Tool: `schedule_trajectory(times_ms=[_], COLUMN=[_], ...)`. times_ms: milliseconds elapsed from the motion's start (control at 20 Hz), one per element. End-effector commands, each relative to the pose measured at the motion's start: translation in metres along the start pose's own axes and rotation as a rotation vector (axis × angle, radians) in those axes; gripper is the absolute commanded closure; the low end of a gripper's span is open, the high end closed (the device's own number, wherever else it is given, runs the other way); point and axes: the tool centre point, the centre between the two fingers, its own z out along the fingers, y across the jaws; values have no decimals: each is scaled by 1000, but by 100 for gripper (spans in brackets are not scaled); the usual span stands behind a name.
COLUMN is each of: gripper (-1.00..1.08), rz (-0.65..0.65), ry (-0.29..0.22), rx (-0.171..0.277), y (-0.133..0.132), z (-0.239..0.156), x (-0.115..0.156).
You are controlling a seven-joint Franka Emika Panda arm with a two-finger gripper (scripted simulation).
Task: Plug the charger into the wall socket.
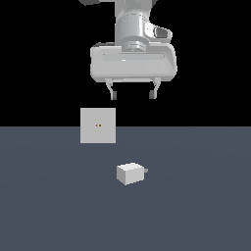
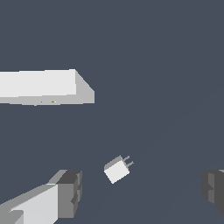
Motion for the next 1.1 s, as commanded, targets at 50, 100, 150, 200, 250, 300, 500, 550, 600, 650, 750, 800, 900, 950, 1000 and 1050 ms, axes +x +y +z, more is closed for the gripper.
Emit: schedule_trajectory(times_ms=[50, 100, 150, 200, 250, 300, 500, 550, 600, 650, 750, 800, 900, 950, 1000, 1050], gripper=[-92, -92, -92, -92, -92, -92, -92, -92, -92, -92, -92, -92, -92, -92, -92, -92], rz=[1, 2, 6, 10, 16, 22, 61, 74, 88, 103, 135, 153, 191, 211, 233, 254], ry=[0, 1, 2, 3, 5, 7, 18, 22, 26, 31, 40, 45, 57, 63, 69, 75], rx=[0, 0, -1, -1, -2, -3, -8, -10, -11, -13, -18, -20, -25, -28, -30, -33], y=[0, 0, 0, 0, 0, 0, 1, 1, 2, 2, 2, 3, 3, 3, 3, 3], z=[0, 0, 1, 1, 2, 2, 6, 7, 9, 10, 13, 15, 19, 21, 23, 26], x=[0, 0, -1, -1, -1, -2, -6, -7, -8, -9, -12, -14, -17, -19, -20, -22])
